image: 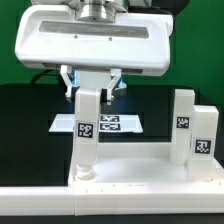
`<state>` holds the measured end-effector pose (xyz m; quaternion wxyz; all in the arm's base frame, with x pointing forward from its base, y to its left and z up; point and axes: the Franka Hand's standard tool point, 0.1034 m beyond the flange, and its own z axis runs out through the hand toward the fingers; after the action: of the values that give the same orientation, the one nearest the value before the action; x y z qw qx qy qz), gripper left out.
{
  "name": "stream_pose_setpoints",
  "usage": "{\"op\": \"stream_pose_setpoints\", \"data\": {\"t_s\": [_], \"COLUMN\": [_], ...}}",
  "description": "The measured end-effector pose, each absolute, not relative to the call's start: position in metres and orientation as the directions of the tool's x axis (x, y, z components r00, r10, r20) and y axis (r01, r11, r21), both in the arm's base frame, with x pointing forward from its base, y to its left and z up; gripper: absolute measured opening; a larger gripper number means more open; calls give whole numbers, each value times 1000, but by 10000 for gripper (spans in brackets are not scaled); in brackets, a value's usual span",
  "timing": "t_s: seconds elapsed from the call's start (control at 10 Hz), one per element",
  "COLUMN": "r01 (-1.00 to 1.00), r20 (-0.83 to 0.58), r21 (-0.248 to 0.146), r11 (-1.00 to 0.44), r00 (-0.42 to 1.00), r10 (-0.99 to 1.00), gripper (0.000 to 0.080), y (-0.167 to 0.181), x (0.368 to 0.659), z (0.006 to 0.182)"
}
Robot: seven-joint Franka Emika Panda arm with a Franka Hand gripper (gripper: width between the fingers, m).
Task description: Assemble desk
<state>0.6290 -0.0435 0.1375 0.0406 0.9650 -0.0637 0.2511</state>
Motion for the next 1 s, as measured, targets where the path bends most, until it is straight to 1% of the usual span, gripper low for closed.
{"op": "stream_pose_setpoints", "data": {"t_s": [0.5, 0.8, 1.0], "r01": [-132, -137, -137], "r20": [488, 512, 521], "r21": [52, 73, 76], "r11": [-990, -988, -988], "r00": [868, 855, 850], "r10": [-90, -81, -77], "gripper": [288, 289, 289], "y": [-37, -43, -44], "x": [633, 633, 634], "z": [132, 124, 124]}}
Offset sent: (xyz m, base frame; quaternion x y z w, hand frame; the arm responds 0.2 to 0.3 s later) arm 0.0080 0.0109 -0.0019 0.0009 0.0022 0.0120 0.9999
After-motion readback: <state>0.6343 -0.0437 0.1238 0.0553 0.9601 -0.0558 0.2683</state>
